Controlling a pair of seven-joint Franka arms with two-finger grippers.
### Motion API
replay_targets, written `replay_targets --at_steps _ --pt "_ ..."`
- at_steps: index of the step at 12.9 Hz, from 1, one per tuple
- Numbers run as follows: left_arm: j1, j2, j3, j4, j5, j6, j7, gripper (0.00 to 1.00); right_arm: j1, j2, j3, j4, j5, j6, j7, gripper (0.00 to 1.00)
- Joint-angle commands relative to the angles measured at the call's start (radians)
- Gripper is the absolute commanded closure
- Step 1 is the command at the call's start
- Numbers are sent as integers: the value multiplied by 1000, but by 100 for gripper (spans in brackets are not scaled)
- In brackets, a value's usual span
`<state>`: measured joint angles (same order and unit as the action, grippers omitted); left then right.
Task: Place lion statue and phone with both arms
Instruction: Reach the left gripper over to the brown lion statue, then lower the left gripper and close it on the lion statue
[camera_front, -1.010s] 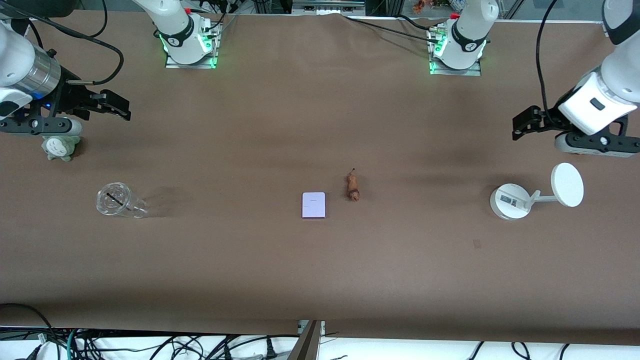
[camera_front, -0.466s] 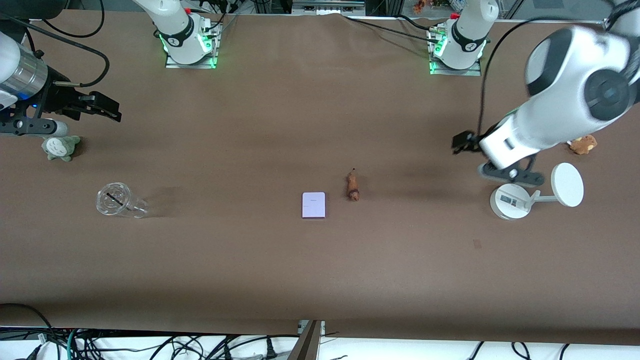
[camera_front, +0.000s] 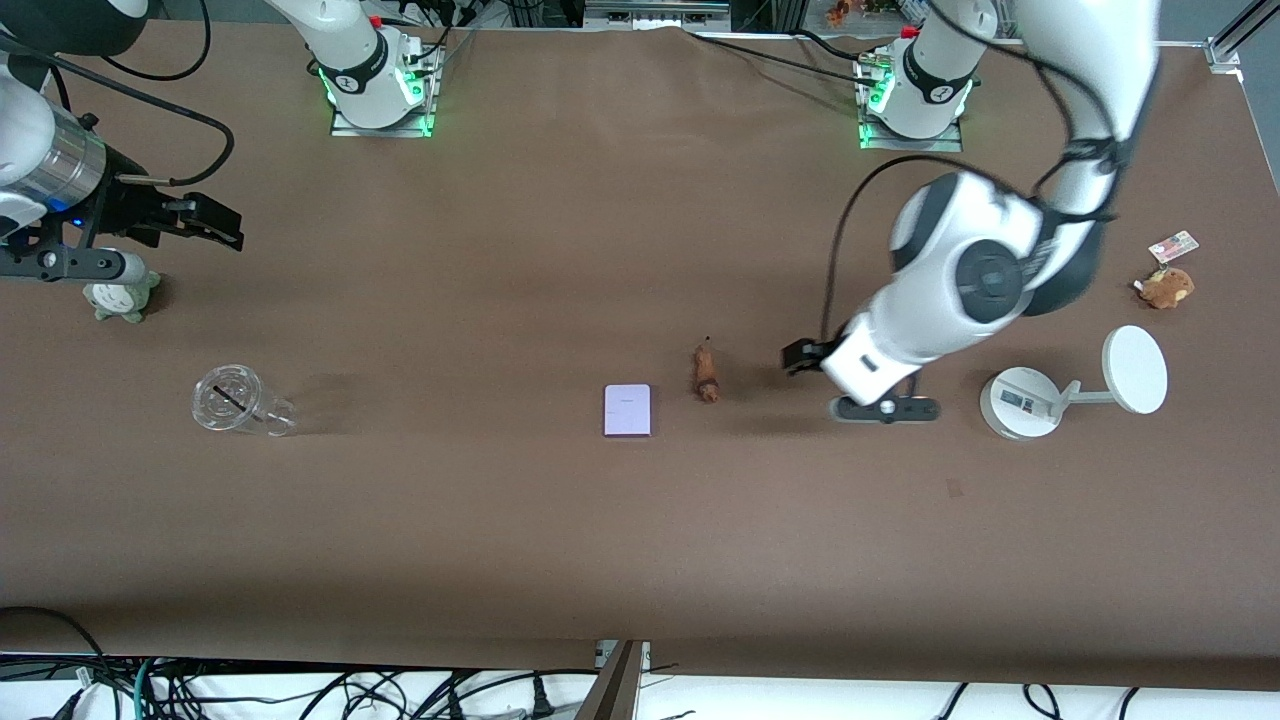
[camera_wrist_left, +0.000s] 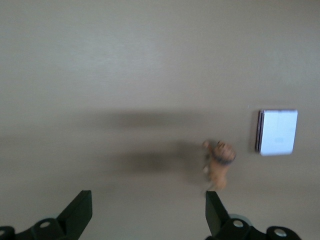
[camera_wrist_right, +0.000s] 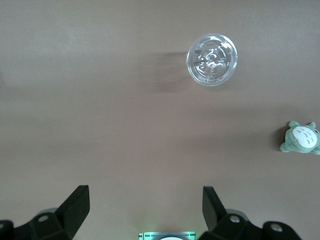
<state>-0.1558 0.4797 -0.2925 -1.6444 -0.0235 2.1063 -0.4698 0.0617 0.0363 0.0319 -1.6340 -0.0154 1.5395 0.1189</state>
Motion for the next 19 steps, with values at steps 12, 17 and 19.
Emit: replay_targets --at_steps 12,17,19 --pt "-223 264 9 23 287 297 -263 58 15 14 3 22 -26 -24 5 0" --pt "-191 226 7 25 287 231 -254 86 12 17 3 22 -26 -27 8 0" --pt "-125 154 -4 25 280 74 -244 86 12 17 3 22 -26 -27 8 0"
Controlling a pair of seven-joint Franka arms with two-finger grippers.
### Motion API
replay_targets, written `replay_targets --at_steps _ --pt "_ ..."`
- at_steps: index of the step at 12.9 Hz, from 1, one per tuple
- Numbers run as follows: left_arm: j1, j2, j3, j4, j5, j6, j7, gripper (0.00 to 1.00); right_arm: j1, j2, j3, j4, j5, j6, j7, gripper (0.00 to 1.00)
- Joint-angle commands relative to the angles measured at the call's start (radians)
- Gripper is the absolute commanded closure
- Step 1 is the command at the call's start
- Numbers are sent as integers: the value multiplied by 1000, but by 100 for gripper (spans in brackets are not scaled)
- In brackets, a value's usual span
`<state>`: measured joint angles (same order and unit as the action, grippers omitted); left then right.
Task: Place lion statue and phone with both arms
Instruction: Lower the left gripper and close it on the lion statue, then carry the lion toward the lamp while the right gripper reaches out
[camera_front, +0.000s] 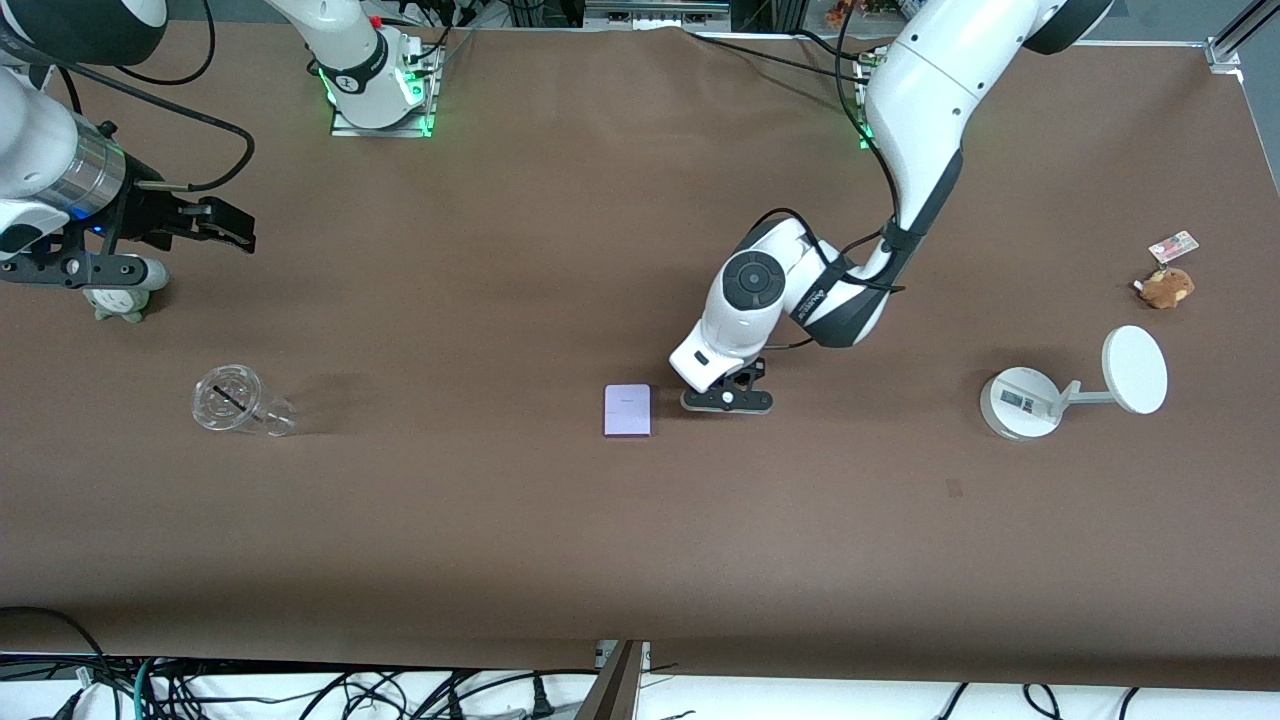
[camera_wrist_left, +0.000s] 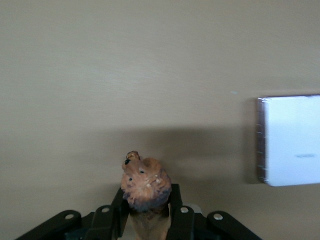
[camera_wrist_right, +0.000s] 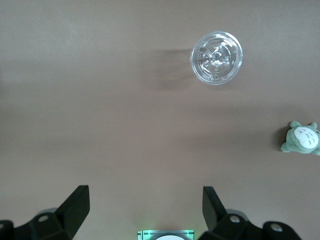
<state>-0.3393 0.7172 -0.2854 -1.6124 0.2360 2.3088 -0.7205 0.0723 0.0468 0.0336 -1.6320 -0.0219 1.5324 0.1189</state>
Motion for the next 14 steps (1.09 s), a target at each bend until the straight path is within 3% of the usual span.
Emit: replay_targets --at_steps 1,3,5,8,11,14 --pt "86 -120 -12 -1 11 -205 39 86 1 8 2 20 -20 -18 10 0" --pt "162 -180 -12 6 6 -319 148 86 3 11 2 20 -13 -12 11 0" --pt "271 -211 -15 6 -27 -399 389 86 12 12 2 20 -16 -14 18 0" --pt "419 -231 -15 -3 -49 -410 583 86 24 37 5 27 -6 2 16 0" --pt "508 -200 -14 -52 -46 -335 621 85 119 100 5 52 -6 54 56 0" --pt "532 -199 -12 -187 -35 -144 621 85 214 227 5 170 -7 58 201 0"
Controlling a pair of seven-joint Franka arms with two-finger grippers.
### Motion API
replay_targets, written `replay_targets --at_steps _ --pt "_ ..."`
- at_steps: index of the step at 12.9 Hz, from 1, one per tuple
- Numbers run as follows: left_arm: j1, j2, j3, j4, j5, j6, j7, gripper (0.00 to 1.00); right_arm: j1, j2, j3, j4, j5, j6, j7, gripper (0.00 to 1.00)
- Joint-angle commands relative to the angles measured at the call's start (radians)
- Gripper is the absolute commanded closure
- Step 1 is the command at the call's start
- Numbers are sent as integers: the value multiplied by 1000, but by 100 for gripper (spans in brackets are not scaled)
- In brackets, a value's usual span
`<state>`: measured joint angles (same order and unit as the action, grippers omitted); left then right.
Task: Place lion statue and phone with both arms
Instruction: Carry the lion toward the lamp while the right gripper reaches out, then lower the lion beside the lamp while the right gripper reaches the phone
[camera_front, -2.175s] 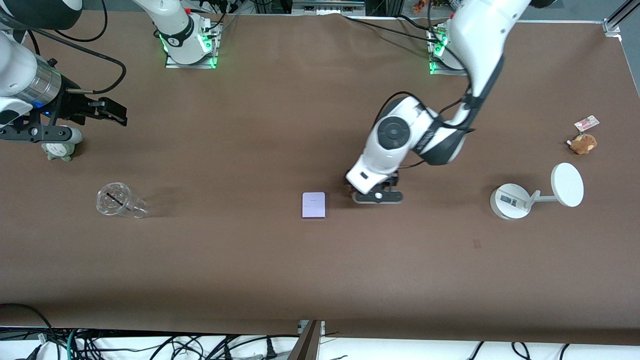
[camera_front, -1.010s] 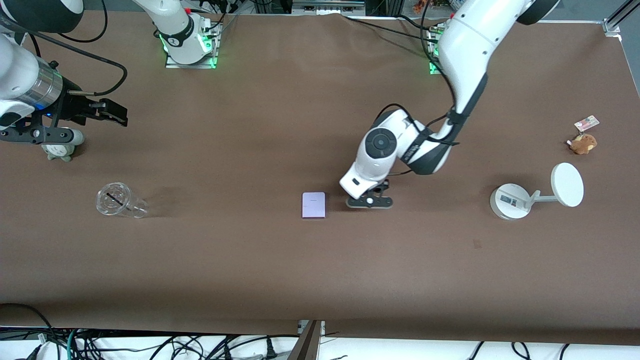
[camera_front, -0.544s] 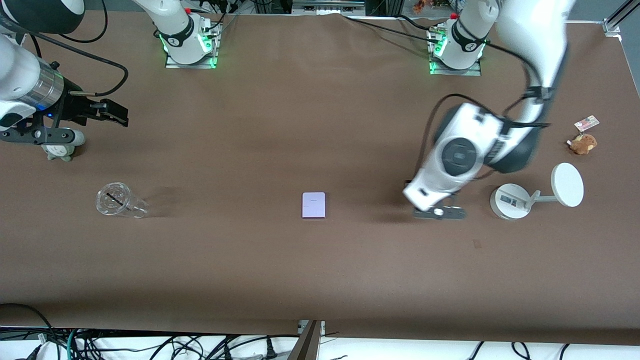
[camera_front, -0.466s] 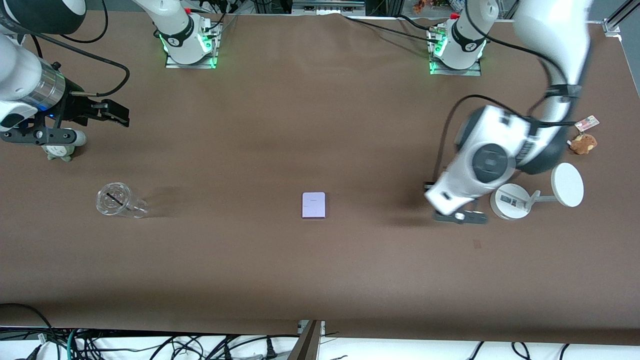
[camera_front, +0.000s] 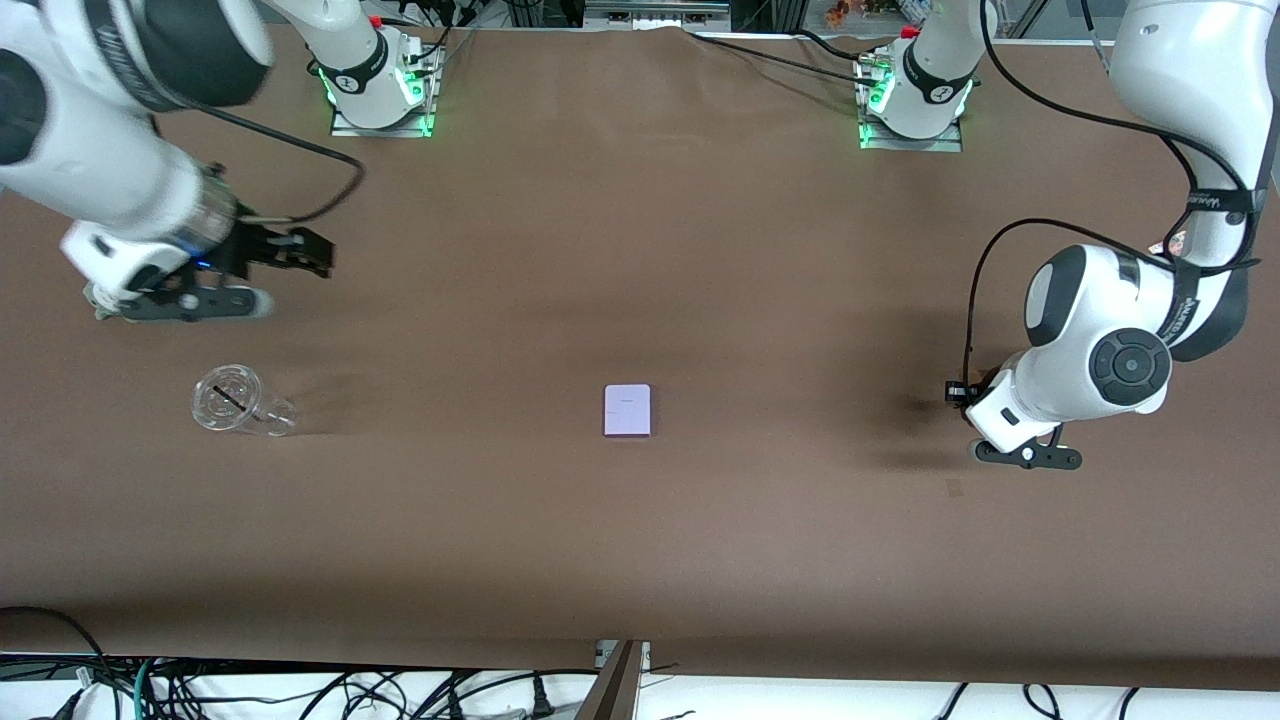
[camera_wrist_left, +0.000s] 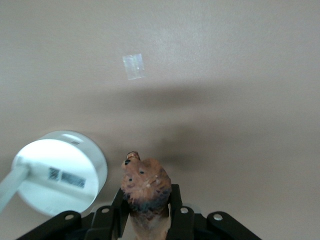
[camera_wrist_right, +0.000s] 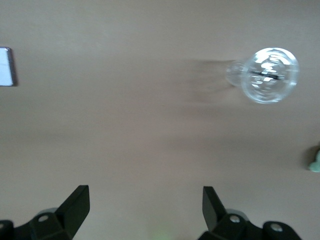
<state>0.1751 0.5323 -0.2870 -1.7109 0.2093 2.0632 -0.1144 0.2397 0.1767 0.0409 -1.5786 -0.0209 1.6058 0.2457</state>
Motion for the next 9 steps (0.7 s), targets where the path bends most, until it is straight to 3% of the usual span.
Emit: replay_targets --at_steps 1,3,4,5,7,9 --pt "32 -5 -11 -134 -8 186 15 85 78 153 -3 165 -7 -12 114 0" --pt "38 12 -11 -156 -8 253 15 82 137 257 -3 238 -7 44 193 0" --pt "38 12 -11 -156 -8 253 15 67 165 294 -3 248 -7 98 240 0" --pt "38 17 -11 -156 -8 258 15 61 190 326 -3 253 -7 161 285 0" --pt "40 44 -11 -151 -8 265 13 0 237 389 -3 253 -7 251 346 0" --pt "40 22 -14 -145 -8 247 9 0 277 453 -3 262 -7 330 395 0"
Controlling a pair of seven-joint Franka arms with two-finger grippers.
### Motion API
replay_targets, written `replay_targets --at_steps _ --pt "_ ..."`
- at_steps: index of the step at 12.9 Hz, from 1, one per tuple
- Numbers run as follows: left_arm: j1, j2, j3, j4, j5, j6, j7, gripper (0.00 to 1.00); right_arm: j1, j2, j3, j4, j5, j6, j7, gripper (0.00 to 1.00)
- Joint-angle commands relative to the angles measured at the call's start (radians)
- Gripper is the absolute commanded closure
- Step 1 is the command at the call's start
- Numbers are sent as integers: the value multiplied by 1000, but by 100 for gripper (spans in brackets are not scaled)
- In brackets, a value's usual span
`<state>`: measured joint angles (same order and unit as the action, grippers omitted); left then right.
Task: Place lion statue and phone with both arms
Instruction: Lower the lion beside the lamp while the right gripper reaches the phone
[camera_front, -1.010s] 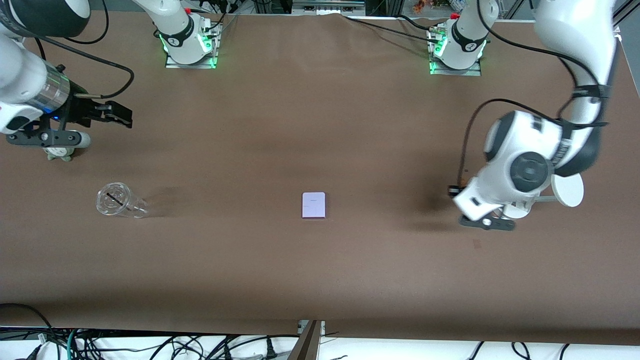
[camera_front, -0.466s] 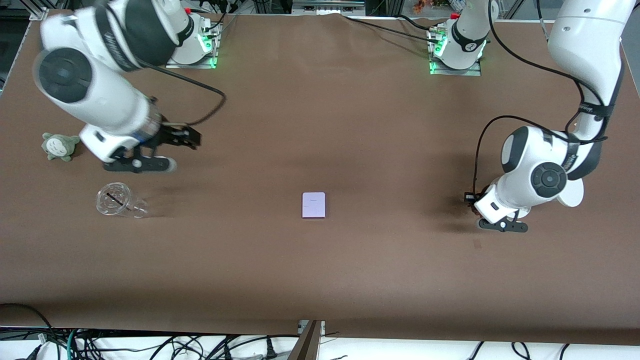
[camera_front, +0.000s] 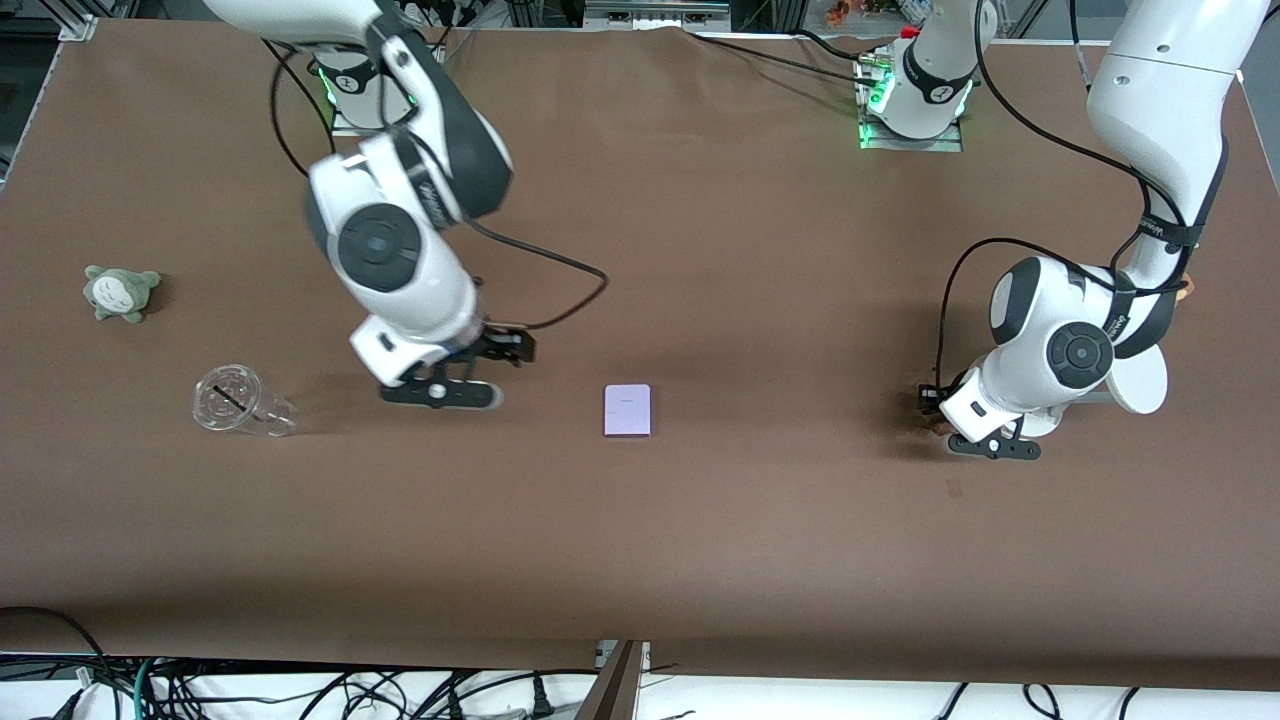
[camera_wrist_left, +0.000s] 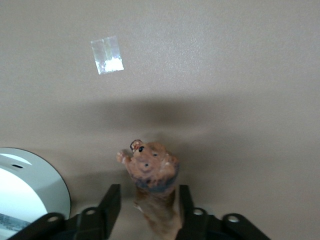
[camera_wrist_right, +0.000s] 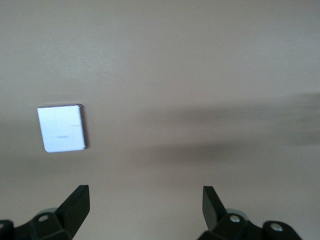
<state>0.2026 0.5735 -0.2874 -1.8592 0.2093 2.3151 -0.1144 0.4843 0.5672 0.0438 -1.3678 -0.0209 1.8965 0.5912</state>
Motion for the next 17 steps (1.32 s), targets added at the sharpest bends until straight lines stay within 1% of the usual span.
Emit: replay_targets --at_steps 1,2,3,5,7,10,12,13,15,17 --pt "12 -32 -15 11 -8 -17 7 0 52 100 -5 65 -8 70 85 0" --pt "9 -53 -15 27 -8 -35 7 0 72 140 -7 88 -10 94 122 0" --pt "6 -72 -16 47 -8 -83 9 0 89 182 -7 119 -10 120 140 0" --pt "3 -75 -22 112 -8 -179 10 0 103 258 -9 174 -10 168 170 0" --pt "-3 -73 -38 167 -8 -233 3 0 112 312 -9 208 -10 202 197 0" --pt "-2 -80 -36 176 -8 -241 10 0 132 370 -10 216 -13 292 234 0" --pt "-3 -99 -39 189 -7 -244 13 0 141 404 -12 216 -13 355 236 0" --pt "-8 -119 -39 205 -8 -273 13 0 145 419 -12 216 -13 387 236 0" --pt "-11 -133 -41 299 -8 -383 13 0 157 445 -13 216 -14 435 240 0" --pt "-12 -139 -52 427 -19 -552 18 0 166 464 -16 216 -14 473 240 0"
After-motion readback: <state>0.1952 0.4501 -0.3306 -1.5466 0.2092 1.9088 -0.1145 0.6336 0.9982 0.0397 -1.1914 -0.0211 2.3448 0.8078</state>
